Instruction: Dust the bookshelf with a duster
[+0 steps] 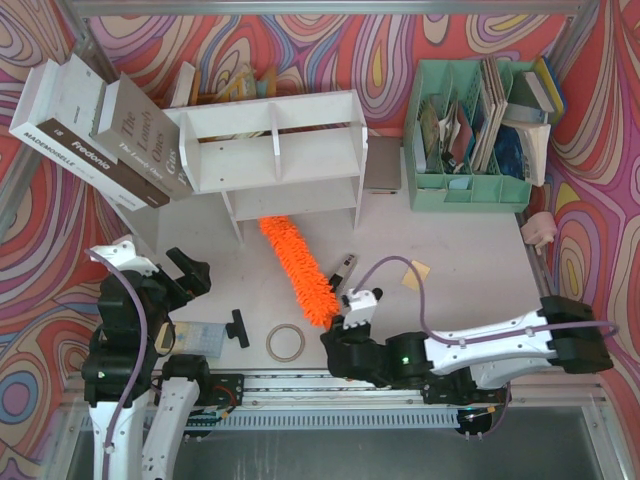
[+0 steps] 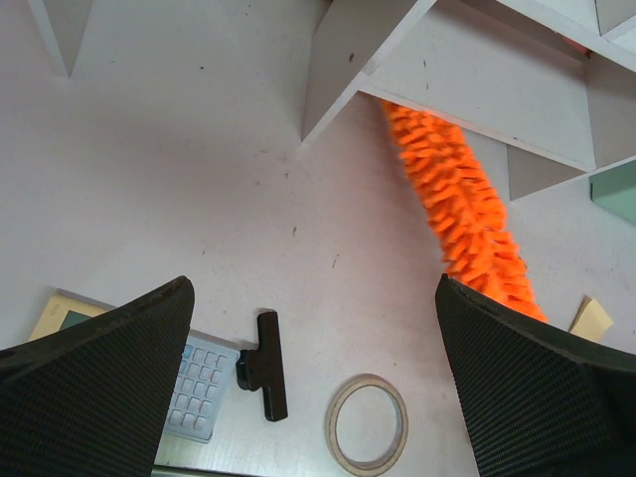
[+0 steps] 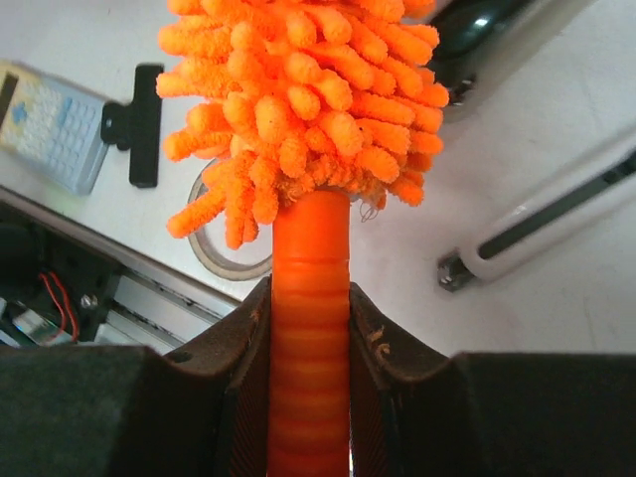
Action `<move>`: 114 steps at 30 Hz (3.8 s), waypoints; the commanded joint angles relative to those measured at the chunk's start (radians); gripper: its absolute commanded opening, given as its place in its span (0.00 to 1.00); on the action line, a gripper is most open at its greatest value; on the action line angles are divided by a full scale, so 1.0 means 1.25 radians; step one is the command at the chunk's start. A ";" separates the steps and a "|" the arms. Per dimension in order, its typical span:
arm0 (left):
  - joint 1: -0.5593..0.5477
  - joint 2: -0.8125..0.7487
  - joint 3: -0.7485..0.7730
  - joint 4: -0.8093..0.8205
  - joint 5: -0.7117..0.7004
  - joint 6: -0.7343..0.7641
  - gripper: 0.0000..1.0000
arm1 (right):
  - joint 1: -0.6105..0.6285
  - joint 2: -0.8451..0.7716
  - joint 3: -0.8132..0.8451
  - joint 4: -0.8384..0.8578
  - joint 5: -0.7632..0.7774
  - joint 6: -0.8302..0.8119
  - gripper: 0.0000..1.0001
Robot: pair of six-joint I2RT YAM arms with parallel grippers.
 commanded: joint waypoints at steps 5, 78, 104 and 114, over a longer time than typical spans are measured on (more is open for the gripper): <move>0.005 0.003 -0.010 0.015 -0.007 0.007 0.98 | 0.001 -0.164 -0.063 -0.267 0.206 0.361 0.00; 0.005 0.002 -0.011 0.014 -0.010 0.005 0.98 | -0.007 -0.095 -0.041 0.121 0.018 -0.014 0.00; 0.005 0.002 -0.010 0.014 -0.014 0.005 0.98 | -0.043 0.109 0.055 0.009 -0.181 -0.002 0.00; 0.005 0.004 -0.011 0.013 -0.015 0.005 0.98 | -0.011 0.006 0.068 0.045 -0.087 -0.113 0.00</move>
